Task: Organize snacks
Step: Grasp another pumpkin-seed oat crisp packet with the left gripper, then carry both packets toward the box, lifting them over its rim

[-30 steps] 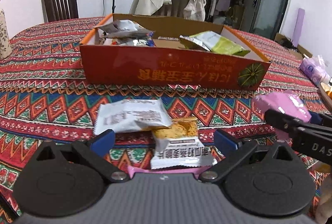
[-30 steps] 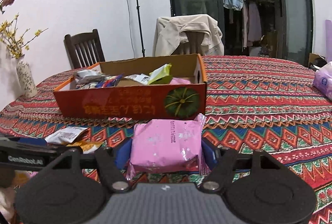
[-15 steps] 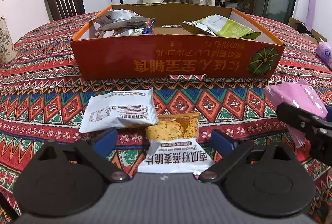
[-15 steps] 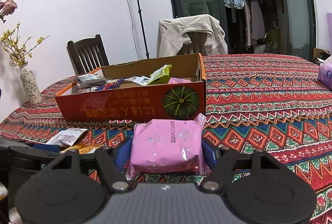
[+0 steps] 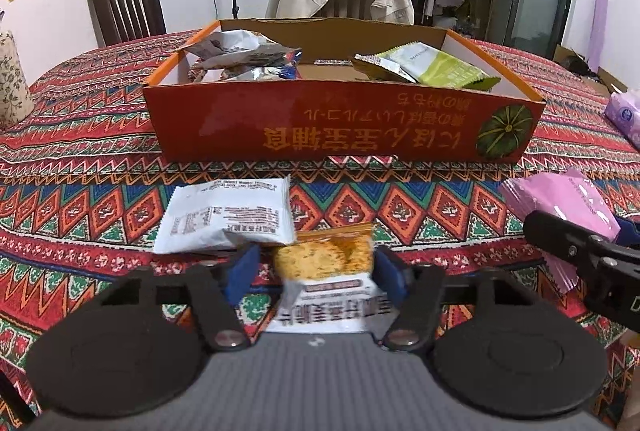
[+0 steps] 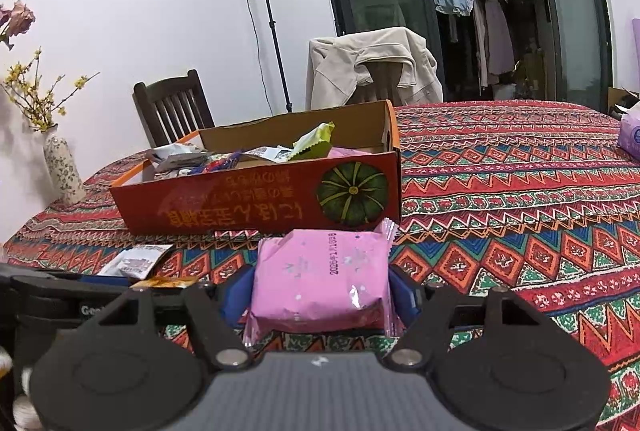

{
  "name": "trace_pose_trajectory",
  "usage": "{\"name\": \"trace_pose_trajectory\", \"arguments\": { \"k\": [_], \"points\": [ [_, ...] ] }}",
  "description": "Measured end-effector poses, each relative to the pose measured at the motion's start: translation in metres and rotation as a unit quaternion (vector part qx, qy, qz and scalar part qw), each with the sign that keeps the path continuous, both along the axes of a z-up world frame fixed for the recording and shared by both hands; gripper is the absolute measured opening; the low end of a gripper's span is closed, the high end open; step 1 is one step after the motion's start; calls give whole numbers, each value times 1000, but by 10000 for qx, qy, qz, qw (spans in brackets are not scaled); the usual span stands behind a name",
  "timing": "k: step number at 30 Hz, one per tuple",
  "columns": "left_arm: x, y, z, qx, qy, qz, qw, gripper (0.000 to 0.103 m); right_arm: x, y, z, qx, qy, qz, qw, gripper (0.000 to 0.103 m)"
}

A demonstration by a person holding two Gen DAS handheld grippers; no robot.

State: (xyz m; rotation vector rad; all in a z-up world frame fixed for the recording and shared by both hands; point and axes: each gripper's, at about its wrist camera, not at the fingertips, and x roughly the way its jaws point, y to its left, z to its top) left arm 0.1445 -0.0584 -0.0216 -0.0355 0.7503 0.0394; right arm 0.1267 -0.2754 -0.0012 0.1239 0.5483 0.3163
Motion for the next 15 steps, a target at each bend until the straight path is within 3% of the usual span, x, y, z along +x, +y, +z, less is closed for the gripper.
{"name": "trace_pose_trajectory", "arguments": {
  "k": [8,15],
  "points": [
    [-9,7,4,-168,-69,-68,9998,46,-2,-3,1,88,-61,-82,9999,70],
    [-24,12,11,-288,-248,-123,9992,45,-4,-4,2,92,-122,-140,9998,70]
  ]
}}
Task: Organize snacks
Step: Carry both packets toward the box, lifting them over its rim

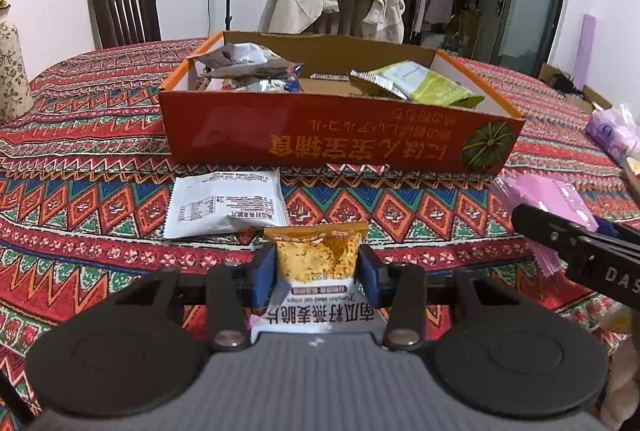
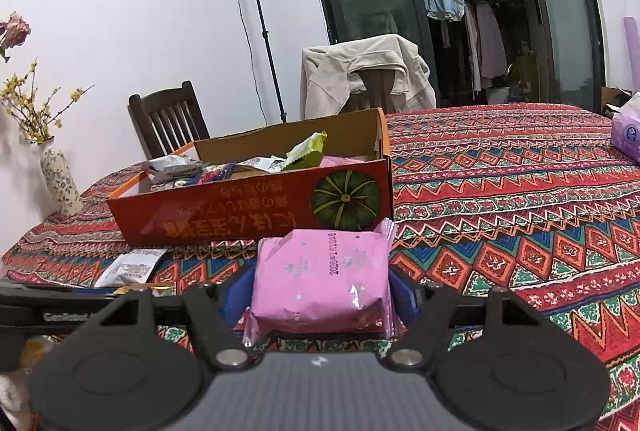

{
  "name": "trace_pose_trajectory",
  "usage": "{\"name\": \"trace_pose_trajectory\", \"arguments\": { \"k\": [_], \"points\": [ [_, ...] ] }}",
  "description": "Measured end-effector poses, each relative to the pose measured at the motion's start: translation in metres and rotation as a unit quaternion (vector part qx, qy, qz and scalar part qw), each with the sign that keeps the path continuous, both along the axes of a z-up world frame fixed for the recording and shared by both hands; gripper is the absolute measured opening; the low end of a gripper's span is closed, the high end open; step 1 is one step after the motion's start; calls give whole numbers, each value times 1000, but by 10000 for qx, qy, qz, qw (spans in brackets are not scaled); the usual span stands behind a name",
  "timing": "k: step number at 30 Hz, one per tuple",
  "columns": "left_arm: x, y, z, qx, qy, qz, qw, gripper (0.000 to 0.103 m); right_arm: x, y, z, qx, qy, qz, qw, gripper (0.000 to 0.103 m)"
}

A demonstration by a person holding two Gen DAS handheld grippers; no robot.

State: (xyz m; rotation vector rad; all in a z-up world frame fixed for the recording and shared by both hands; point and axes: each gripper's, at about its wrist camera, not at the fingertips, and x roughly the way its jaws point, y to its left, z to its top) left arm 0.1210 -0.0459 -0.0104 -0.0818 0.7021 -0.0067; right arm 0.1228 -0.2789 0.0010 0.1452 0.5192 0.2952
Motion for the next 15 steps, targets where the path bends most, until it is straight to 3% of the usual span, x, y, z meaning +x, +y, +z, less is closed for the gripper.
{"name": "trace_pose_trajectory", "arguments": {
  "k": [15],
  "points": [
    [-30,11,23,-60,-550,-183,9983,42,-5,6,7,-140,-231,-120,9996,70]
  ]
}}
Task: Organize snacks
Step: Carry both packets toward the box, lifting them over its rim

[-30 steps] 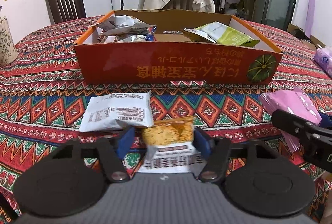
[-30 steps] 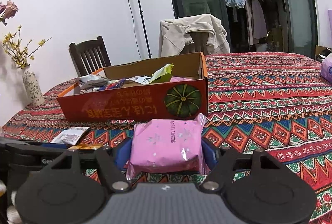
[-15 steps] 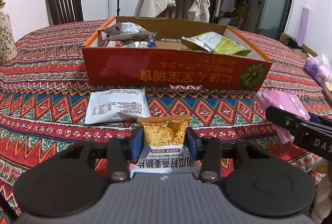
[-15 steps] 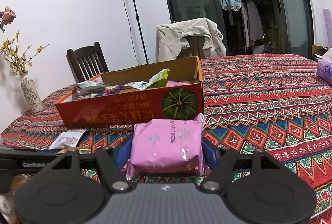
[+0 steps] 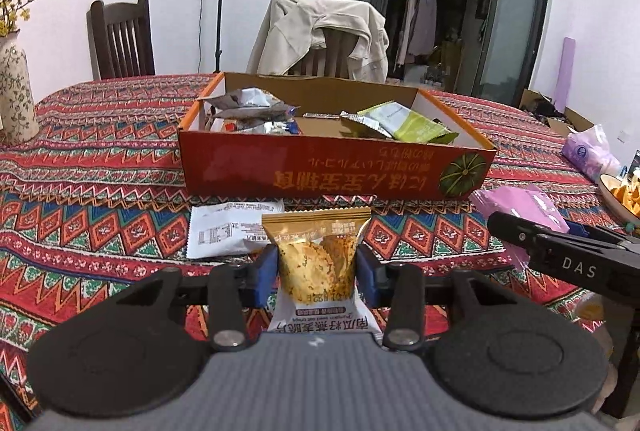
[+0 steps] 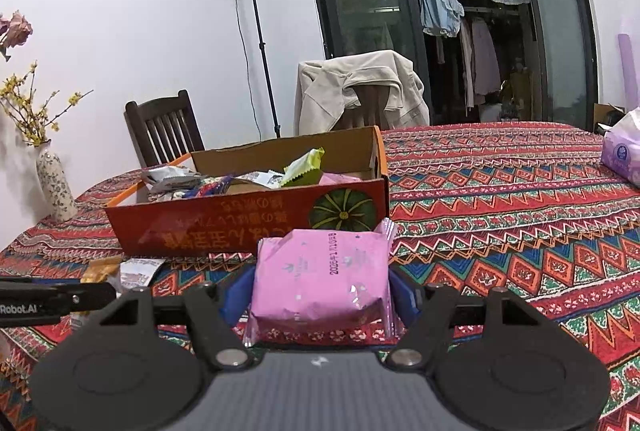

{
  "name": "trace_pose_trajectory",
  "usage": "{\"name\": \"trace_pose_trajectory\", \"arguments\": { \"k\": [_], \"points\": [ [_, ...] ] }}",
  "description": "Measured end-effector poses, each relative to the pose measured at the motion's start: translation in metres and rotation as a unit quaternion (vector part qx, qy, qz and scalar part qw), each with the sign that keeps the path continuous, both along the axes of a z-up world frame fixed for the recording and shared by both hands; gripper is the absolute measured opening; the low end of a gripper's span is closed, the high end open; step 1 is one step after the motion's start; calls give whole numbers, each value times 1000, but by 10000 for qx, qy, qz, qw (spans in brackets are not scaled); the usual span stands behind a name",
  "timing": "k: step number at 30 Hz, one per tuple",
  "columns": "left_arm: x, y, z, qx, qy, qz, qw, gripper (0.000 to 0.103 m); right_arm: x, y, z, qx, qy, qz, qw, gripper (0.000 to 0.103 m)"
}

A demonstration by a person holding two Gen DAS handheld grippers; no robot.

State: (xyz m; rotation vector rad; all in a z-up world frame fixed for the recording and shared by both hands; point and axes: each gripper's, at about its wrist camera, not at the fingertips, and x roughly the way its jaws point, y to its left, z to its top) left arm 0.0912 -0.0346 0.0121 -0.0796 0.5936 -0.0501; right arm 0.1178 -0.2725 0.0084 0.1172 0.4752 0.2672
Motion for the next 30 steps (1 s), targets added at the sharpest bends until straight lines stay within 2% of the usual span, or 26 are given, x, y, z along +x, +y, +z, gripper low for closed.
{"name": "trace_pose_trajectory", "arguments": {
  "k": [9,18,30],
  "points": [
    [-2,5,17,32,-378,-44,9993,42,-7,7,16,-91,-211,15,9997,70],
    [15,12,44,45,-774,-28,9970,42,-1,19,41,-200,-473,14,9987,70],
    [57,12,71,6,-1044,-3,9945,42,38,40,77,-220,-649,46,9976,70]
  ]
}}
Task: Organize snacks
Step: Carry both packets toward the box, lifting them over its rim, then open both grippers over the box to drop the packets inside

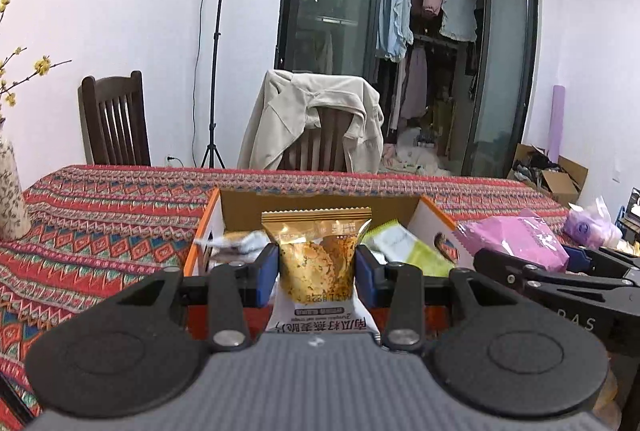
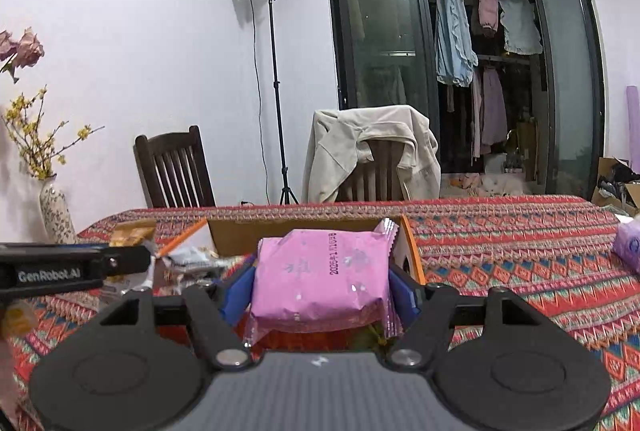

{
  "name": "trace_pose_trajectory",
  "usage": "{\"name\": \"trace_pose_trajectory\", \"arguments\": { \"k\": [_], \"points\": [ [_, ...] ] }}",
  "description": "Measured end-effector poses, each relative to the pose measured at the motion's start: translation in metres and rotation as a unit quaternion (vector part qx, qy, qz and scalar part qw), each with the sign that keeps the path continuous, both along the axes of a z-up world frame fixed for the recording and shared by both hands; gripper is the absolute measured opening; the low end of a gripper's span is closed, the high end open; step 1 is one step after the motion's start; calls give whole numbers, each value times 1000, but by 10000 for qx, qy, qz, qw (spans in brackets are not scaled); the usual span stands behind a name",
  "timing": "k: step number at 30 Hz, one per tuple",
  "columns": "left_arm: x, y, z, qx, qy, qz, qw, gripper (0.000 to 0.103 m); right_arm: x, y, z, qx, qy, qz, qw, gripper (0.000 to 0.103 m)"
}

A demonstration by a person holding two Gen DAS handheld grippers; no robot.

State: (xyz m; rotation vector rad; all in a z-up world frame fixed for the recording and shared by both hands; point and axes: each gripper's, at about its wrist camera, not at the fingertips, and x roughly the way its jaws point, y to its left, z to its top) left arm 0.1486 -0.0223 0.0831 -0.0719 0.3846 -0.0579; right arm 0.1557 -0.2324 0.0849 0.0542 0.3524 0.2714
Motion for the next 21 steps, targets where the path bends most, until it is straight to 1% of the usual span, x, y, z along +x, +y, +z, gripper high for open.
{"name": "trace_pose_trajectory", "arguments": {
  "k": [5,11,14,18,21],
  "points": [
    [26,1,6,-157,-24,99,9998,42,31,11,10,6,-10,-14,10000,70],
    [63,2,6,-139,-73,268,9995,42,73,23,13,22,77,-96,9999,70],
    [83,5,-2,-53,8,405,9992,42,94,27,6,57,141,-202,9997,70],
    [105,16,-21,-124,156,530,9984,42,114,28,-13,33,198,-329,9993,70],
    [115,21,-36,-74,300,545,9980,42,124,27,-31,67,413,-259,9988,70]
  ]
}}
